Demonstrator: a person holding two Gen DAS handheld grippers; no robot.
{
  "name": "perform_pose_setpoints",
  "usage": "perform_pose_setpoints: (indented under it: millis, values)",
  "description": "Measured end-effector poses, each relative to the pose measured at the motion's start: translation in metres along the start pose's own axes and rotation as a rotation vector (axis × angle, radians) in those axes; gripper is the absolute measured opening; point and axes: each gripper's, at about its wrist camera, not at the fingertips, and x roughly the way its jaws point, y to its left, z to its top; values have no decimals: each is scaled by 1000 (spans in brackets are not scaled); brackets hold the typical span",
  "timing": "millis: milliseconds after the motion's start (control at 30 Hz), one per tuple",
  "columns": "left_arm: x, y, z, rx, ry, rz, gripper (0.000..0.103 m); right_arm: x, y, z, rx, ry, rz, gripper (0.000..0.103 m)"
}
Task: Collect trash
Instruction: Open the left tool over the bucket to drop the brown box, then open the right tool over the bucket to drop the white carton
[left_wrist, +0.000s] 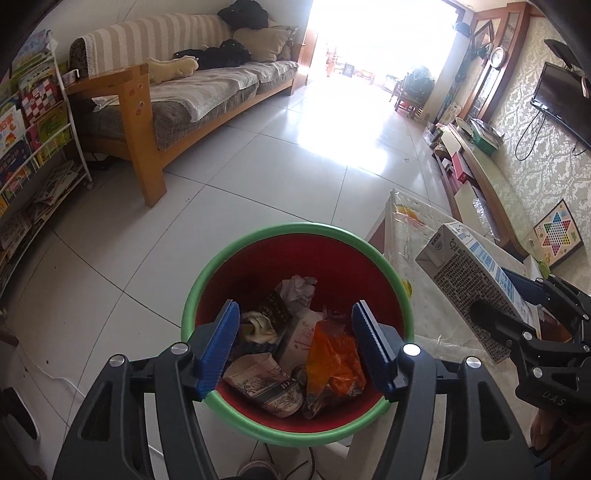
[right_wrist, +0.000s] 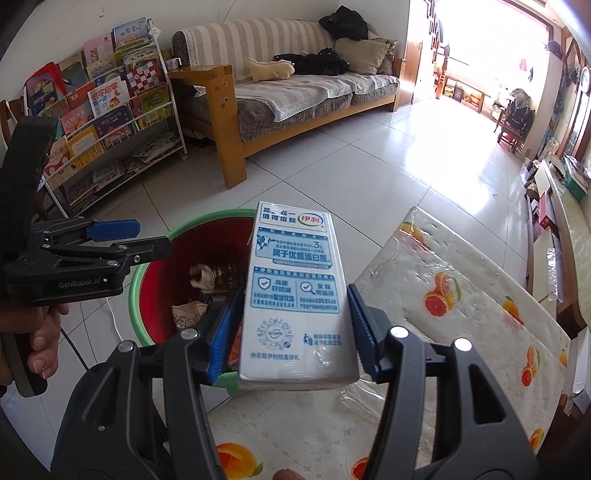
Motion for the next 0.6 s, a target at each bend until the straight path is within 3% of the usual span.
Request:
perform_pose_setpoints:
  millis: [233,433,500,567,600]
  values:
    - [-13,21,3,-35,-41,24,74,24,26,8,-31,23,28,54]
    - [-18,36,-3,-66,-44,33,77,50,46,8,-46,70,42,55]
    - [-19,40,-4,-71,-44,36,79,55,49,7,-42,85,39,60]
    - [-19,40,-5,-73,-43,37,81,53,51,7,-38,83,41,79]
    - [-19,41,-5,-74,-43,36,81,51,52,7,-41,75,34,83]
